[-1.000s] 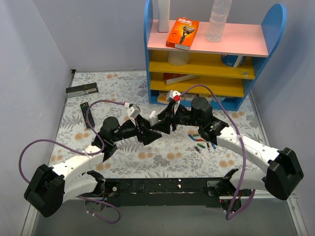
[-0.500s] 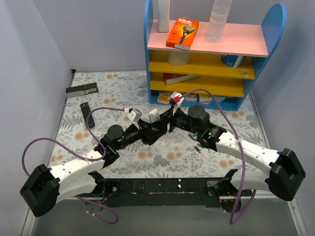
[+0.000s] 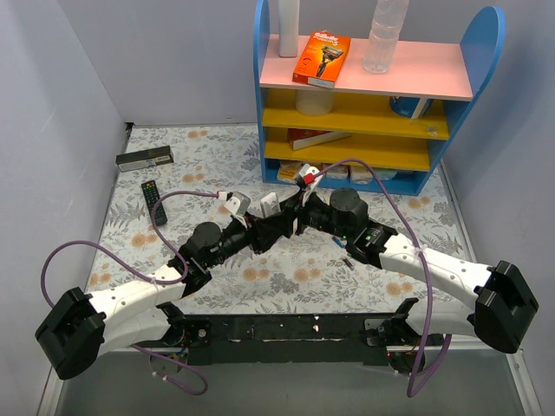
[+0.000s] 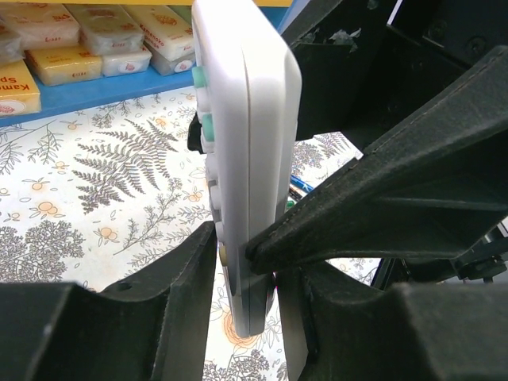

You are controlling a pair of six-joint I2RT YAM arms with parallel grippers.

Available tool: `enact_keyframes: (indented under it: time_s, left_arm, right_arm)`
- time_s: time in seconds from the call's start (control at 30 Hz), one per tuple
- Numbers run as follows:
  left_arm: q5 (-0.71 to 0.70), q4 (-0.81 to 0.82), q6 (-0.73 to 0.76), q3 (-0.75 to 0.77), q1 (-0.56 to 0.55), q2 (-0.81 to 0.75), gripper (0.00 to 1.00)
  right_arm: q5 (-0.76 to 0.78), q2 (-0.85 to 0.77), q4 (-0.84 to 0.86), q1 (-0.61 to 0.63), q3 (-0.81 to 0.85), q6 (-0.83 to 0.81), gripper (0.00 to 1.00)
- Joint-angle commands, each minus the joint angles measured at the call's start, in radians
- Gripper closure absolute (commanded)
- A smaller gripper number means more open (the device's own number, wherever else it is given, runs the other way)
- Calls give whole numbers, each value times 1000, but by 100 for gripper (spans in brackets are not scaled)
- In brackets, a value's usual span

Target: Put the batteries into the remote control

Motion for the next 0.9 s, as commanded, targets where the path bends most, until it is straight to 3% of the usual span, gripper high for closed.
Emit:
enact_keyframes:
  time_s: [0.0,0.2,0.27,0.33,0.43,0.87]
  left_arm:
    - [-7,-6,-10,-23,-4,-10,68]
    - [25,13,-16,-36,-6,-18,73]
    - [25,16,-21,-37,-4,-22,68]
    - [21,19,-24,-42,-6,-24,55]
    - [47,51,-22,-65,-4,-36,45]
    - [311,19,145,-76,46,-176,36]
  right_arm:
    - [-23,-39,109,5,-10,-30,99]
    - [-46,-45,126,5,-18,-46,99]
    - [-44,-46,127,7,-19,-41,99]
    - [-44,-51,138,5,-24,-38,99]
    - [-72,-57,165,5,-33,-40,99]
    - [-329,-82,129,4,-21,-164,99]
